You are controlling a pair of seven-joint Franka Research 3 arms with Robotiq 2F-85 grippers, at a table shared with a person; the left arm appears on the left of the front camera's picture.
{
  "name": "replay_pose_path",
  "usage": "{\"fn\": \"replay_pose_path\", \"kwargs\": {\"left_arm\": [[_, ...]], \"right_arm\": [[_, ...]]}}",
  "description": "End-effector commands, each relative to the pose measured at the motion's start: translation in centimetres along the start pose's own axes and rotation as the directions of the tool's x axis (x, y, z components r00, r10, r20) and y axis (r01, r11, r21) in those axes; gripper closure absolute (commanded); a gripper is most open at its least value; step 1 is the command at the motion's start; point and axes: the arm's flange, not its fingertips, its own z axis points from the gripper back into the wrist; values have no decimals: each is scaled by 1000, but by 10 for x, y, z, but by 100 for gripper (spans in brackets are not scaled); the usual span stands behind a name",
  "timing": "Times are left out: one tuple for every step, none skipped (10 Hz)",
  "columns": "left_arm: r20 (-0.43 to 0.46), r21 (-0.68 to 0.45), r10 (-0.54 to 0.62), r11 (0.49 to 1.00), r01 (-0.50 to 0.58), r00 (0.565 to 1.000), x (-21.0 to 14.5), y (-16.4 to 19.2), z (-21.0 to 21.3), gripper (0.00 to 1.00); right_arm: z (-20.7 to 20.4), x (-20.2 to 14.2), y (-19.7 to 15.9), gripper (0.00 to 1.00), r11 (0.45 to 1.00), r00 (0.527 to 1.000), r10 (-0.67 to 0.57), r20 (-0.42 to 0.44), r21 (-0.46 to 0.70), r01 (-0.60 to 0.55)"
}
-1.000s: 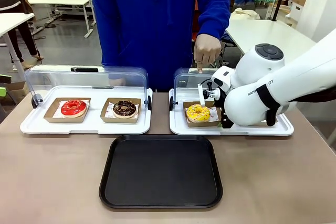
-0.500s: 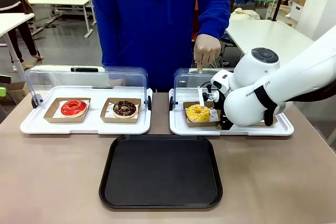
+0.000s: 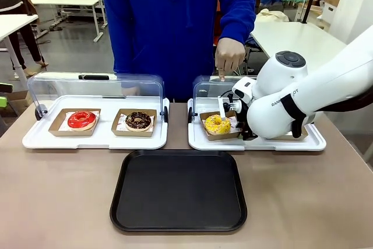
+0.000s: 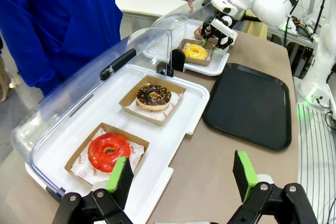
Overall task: Move the third donut from the left to the tray.
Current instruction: Pick up the Paper togo box containing the Donut indicated by the person and place it on the Handle tray.
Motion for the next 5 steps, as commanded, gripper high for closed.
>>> {"fn": "replay_pose_path", "kwargs": {"left_arm": [[9, -7, -13, 1000, 13, 1000, 2, -1, 1, 0], [9, -7, -13, 1000, 13, 1000, 2, -1, 1, 0], [9, -7, -13, 1000, 13, 1000, 2, -1, 1, 0], [9, -7, -13, 1000, 13, 1000, 2, -1, 1, 0], [9, -7, -13, 1000, 13, 1000, 2, -1, 1, 0]], "right_arm": [[-5, 6, -4, 93, 1000, 999, -24, -36, 13, 25], [-5, 7, -3, 100, 1000, 999, -20, -40, 21, 21], [-4, 7, -1, 100, 1000, 999, -17, -39, 25, 18], [-4, 7, -1, 100, 999, 999, -16, -39, 29, 18], [-4, 8, 0, 100, 999, 999, -17, -39, 35, 18]]}}
